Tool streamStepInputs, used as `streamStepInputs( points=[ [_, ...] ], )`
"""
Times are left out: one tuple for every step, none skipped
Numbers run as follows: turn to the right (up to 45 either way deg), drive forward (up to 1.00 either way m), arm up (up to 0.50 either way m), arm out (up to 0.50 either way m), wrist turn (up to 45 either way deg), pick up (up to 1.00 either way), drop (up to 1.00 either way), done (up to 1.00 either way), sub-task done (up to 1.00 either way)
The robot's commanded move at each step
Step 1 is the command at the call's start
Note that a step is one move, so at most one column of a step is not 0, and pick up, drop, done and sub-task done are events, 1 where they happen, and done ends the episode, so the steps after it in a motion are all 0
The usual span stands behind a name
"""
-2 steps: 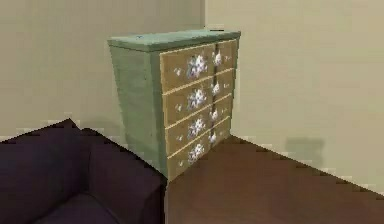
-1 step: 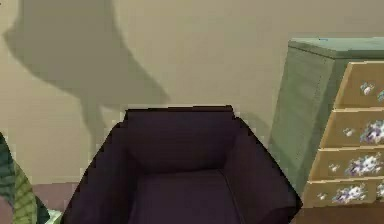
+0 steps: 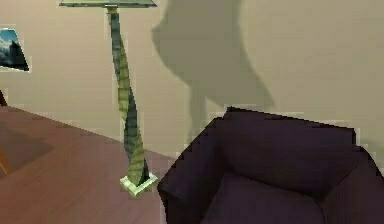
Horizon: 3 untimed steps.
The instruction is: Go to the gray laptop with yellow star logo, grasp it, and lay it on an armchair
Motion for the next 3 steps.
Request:
streamStepInputs(
  points=[
    [0.0, 0.3, 0.0, 0.0, 0.0, 0.0, 0.0, 0.0, 0.0],
    [-45.0, 0.0, 0.0, 0.0, 0.0, 0.0, 0.0, 0.0, 0.0],
    [-45.0, 0.0, 0.0, 0.0, 0.0, 0.0, 0.0, 0.0, 0.0]
  ],
)
